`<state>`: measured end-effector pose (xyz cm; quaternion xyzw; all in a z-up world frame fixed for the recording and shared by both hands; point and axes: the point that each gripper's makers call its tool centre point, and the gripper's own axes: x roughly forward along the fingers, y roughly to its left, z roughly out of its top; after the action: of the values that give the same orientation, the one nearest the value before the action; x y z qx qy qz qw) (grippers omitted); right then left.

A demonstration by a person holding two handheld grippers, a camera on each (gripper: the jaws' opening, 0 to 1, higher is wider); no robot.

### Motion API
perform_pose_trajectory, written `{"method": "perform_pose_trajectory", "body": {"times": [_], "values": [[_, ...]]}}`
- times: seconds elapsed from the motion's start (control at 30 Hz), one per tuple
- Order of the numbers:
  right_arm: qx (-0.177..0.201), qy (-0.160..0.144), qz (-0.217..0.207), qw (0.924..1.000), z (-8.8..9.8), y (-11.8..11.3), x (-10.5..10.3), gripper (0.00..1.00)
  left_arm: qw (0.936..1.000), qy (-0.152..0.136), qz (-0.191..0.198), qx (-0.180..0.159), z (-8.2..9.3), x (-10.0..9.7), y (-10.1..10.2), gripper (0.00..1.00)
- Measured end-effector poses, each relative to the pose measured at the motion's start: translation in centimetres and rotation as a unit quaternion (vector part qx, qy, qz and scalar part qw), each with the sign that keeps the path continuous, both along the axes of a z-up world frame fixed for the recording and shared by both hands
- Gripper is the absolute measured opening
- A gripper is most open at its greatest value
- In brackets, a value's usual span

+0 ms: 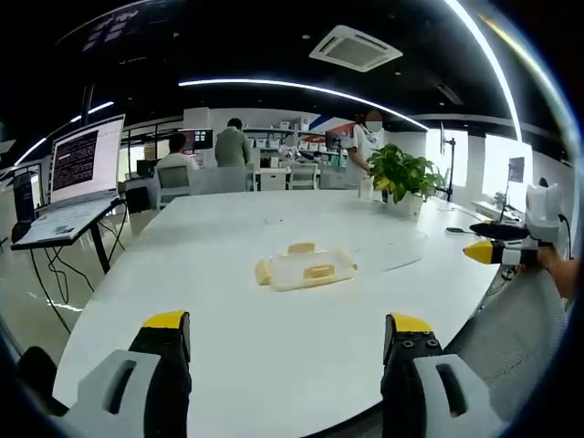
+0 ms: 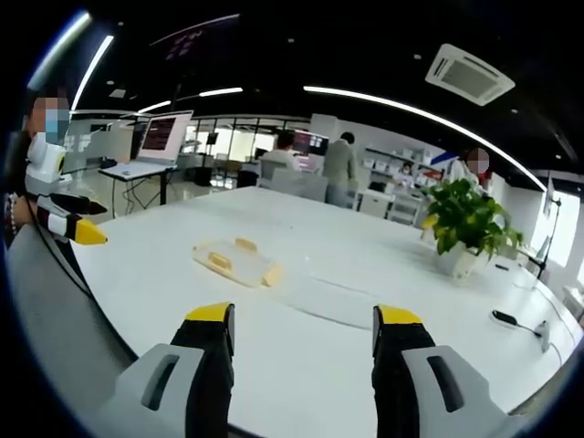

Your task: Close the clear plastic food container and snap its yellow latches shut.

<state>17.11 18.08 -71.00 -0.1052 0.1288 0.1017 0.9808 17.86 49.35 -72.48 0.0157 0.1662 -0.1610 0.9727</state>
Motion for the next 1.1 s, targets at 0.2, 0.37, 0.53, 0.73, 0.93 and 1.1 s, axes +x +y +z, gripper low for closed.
{"method": "perform_pose_trajectory", "body": {"times": [0.2, 0.37, 0.53, 0.73, 0.93, 1.1], "values": [[-0.001, 0.003, 0.003, 1.0, -0.09, 0.12, -0.03, 0.56, 1.0, 0.001, 0.0, 0.002, -0.01, -0.04, 0.04, 0.83], [0.001, 0.004, 0.004, 1.0, -0.13, 0.14, -0.05, 0.57, 1.0, 0.002, 0.0, 0.005, -0.11, -0.03, 0.12, 0.82], [0.003, 0.007, 0.005, 1.0, -0.22, 0.18, -0.06, 0.57, 0.9997, 0.007, -0.004, 0.022, -0.41, -0.16, 0.17, 0.81], [0.017, 0.017, 0.011, 0.9997, -0.41, 0.38, -0.16, 0.62, 0.9993, 0.005, -0.016, 0.033, -0.33, -0.29, -0.16, 0.82], [0.021, 0.02, 0.012, 0.9995, -0.39, 0.33, -0.13, 0.62, 0.9989, -0.002, -0.015, 0.045, -0.08, -0.14, -0.02, 0.86], [0.014, 0.033, 0.016, 0.9992, -0.83, 0.48, -0.13, 0.66, 0.9991, 0.01, -0.019, 0.036, -0.29, -0.1, -0.06, 0.9]]}}
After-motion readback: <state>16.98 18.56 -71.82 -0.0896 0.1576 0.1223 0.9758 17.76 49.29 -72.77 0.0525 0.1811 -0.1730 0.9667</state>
